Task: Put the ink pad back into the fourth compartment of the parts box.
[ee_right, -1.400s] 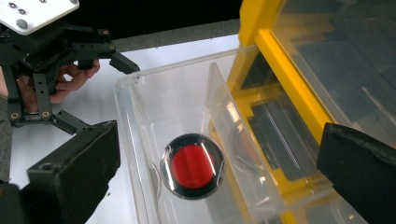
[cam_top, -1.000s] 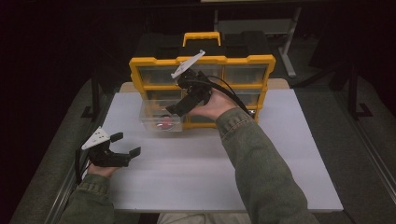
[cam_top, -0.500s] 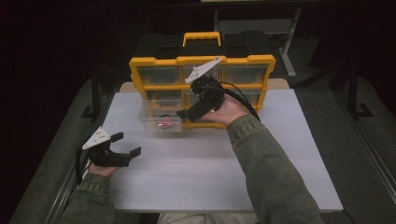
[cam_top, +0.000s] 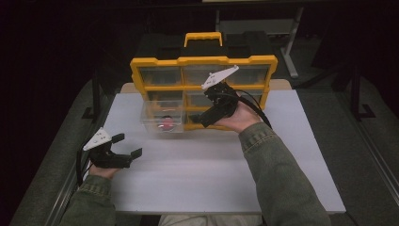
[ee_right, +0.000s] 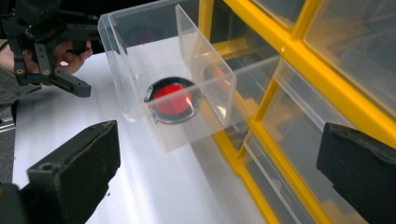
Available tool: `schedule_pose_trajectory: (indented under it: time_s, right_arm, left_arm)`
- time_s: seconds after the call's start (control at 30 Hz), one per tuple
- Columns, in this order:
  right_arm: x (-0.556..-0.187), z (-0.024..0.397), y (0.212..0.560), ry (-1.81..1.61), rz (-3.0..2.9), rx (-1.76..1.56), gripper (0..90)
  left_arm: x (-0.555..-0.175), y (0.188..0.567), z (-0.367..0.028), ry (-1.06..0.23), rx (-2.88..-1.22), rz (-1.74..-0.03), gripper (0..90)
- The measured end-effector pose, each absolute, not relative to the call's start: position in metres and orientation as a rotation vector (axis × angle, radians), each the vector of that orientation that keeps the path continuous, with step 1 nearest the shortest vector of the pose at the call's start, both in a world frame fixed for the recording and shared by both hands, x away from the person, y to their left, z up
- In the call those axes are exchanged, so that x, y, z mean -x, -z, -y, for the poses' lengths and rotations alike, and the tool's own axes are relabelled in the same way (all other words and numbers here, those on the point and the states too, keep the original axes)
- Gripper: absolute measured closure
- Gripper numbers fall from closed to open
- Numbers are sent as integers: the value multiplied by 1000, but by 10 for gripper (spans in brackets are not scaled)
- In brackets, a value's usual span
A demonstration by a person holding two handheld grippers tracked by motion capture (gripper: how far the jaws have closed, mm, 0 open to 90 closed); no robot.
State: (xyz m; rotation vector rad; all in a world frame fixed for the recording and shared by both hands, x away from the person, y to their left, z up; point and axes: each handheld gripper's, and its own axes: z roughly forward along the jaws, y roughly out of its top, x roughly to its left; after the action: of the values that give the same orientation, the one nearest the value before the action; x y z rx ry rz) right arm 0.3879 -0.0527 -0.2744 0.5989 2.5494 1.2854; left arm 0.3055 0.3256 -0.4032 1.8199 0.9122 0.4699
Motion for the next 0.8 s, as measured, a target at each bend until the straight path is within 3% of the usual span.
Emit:
schedule_pose_trajectory:
  time_s: [0.8]
  right_arm:
    - [-376, 98, 308, -1324, -2490, -701, 0]
  left_arm:
    - [-306, 403, -325, -468, -1819, -911, 0]
